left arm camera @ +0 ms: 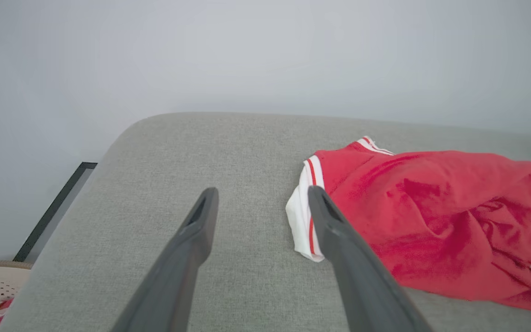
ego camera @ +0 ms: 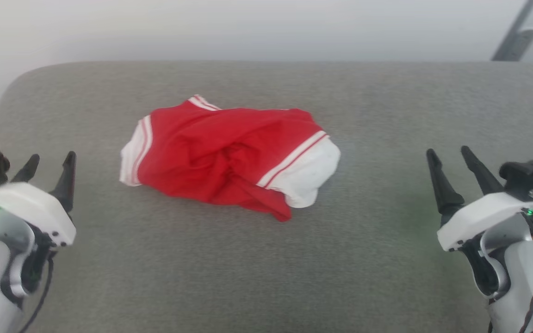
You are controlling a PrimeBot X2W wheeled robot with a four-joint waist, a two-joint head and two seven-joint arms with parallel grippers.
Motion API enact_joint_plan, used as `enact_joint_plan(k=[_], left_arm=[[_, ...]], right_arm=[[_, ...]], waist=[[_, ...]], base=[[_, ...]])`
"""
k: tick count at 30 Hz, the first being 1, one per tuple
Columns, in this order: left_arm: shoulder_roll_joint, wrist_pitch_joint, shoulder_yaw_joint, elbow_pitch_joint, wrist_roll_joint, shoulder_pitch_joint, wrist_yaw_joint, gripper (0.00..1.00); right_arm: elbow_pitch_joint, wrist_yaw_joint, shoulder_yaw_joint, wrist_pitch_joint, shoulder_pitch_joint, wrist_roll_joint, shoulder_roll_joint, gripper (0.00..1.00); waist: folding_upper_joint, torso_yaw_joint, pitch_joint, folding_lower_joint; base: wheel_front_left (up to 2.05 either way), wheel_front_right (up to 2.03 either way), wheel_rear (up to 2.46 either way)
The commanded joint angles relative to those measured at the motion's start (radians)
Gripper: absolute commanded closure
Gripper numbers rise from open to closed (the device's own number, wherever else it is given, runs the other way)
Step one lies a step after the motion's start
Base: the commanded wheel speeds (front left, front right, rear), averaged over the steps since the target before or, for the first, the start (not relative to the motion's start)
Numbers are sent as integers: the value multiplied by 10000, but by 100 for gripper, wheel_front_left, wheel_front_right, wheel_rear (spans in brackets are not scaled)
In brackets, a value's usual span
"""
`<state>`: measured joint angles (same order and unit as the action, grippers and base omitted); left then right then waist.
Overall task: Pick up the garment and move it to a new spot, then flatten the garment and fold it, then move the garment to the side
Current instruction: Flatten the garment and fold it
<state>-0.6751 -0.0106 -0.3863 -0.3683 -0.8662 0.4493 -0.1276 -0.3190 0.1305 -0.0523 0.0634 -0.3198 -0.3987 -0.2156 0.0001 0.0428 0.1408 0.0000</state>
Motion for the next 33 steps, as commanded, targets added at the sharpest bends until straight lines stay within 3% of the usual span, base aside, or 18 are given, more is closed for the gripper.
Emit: enact_joint_plan(k=[1, 7, 11, 25, 33], left_arm=[[84, 450, 57, 179, 109, -301, -43, 0], [355, 2014, 383, 693, 201, -1137, -99, 0], [703, 2490, 549, 821, 202, -1530, -69, 0], [2049, 2767, 1360, 659, 613, -1987, 404, 0], [2986, 2759, 2337, 588, 1393, -2136, 997, 0]], right_arm=[[47, 5, -106, -180, -161, -87, -4, 0], [-167, 5, -621, -1143, -539, -311, -158, 0], [-400, 5, -911, -1936, -808, -377, -282, 0], [-1430, 5, -1670, -4756, -1827, -192, -612, 0], [-2454, 5, -2171, -6321, -2394, 341, -606, 0]], waist=[[-1, 474, -106, 0], [-1, 1264, -15, 0], [-1, 1754, 132, 0], [-1, 2778, 597, 0], [-1, 3108, 886, 0]], base=[[0, 0, 0], [0, 0, 0], [0, 0, 0], [0, 0, 0], [0, 0, 0]])
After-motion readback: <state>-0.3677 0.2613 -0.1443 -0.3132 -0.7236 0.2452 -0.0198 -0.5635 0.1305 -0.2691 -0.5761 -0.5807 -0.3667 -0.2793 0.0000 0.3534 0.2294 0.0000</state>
